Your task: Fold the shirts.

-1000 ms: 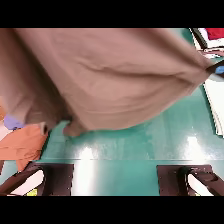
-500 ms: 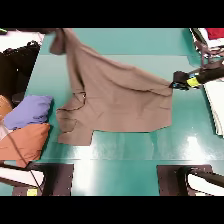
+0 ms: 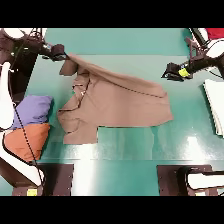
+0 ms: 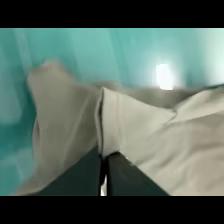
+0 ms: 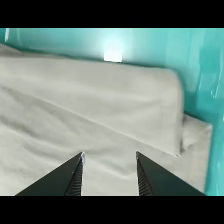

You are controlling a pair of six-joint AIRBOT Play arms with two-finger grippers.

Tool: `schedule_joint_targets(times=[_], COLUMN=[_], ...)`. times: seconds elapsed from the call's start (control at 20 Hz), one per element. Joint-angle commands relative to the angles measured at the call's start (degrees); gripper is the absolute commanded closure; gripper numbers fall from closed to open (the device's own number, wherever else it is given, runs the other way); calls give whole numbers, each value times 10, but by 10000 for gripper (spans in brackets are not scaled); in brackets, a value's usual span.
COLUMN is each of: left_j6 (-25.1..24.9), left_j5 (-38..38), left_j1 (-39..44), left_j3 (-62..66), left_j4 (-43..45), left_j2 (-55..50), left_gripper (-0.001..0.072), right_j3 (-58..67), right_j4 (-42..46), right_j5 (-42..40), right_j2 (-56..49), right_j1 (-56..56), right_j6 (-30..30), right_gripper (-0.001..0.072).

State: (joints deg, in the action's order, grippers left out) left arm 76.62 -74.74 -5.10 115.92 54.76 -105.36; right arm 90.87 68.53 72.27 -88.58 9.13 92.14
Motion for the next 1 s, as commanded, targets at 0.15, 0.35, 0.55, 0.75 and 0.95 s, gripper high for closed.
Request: schedule_joint_targets(times=[0.15,0.35,0.55,0.75,0.95], left_j6=[9,54,40,51,65], left_j5=[-58,17,-25,-158,-148], left_j1=[-10,10,-6,-55,-70], left_j3=[-5,-5,-4,-6,-111], left_j4=[-8,-11,-8,62,162], left_j2=[-7,-6,-5,23,134], left_gripper=[672,-13,42,42,42], right_j3=[21,21,21,-5,-101], right_j4=[0,0,0,2,2], right_j5=[8,32,42,50,33], right_j2=[17,17,21,70,154], right_j1=[-3,-3,-4,-18,-43], right_j6=[-7,-7,-23,-32,-39], right_gripper=[326,327,383,388,388])
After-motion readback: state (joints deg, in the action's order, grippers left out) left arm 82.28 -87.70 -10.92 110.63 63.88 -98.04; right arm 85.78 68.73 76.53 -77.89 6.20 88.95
